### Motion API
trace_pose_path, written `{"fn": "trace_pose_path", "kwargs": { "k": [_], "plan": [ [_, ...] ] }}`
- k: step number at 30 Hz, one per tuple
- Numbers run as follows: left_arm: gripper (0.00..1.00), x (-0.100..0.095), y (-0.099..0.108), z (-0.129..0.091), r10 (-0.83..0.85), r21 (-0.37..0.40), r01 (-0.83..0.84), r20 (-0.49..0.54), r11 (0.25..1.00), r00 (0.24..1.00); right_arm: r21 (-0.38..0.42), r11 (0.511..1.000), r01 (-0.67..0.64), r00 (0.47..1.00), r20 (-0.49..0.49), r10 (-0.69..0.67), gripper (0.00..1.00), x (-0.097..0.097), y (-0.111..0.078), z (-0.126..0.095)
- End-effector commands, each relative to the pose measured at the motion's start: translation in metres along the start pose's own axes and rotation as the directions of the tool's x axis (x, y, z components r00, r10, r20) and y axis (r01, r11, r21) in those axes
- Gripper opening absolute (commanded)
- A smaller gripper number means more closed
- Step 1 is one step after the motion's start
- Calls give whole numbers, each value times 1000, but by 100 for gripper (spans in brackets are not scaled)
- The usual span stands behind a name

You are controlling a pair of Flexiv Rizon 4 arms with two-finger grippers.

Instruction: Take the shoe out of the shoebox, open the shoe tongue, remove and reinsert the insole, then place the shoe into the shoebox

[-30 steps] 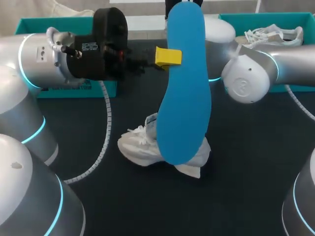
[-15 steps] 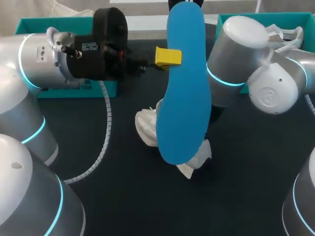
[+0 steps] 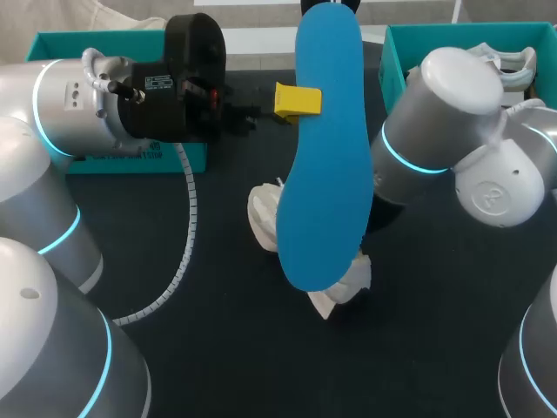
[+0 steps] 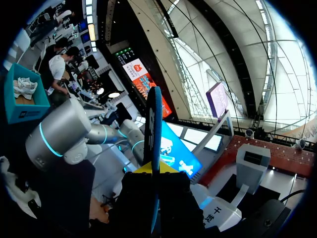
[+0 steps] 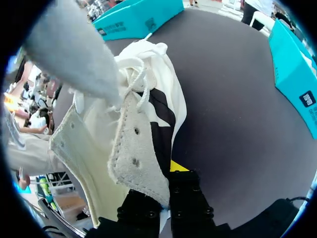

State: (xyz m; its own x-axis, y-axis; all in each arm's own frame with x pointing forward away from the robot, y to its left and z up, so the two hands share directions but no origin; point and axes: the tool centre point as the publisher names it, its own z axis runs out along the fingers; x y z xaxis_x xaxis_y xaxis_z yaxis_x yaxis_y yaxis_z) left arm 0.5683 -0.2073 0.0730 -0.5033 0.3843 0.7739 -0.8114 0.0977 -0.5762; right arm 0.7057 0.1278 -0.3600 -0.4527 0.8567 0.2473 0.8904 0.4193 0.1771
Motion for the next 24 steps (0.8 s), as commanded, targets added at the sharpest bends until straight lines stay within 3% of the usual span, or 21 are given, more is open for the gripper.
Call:
{"fn": "trace_pose_path", "kwargs": {
  "k": [1, 6, 24],
  "plan": [
    [0, -1, 2, 0, 0, 3, 0, 0, 1000, 1000, -43, 994, -101, 995, -4, 101, 0, 5, -4, 13],
    [0, -1, 2, 0, 0, 3, 0, 0, 1000, 1000, -76, 970, -230, 971, 52, 234, 0, 3, -9, 13],
    [0, -1, 2, 0, 0, 3, 0, 0, 1000, 1000, -124, 930, -346, 934, 49, 354, 0, -2, -9, 41]
  ]
}}
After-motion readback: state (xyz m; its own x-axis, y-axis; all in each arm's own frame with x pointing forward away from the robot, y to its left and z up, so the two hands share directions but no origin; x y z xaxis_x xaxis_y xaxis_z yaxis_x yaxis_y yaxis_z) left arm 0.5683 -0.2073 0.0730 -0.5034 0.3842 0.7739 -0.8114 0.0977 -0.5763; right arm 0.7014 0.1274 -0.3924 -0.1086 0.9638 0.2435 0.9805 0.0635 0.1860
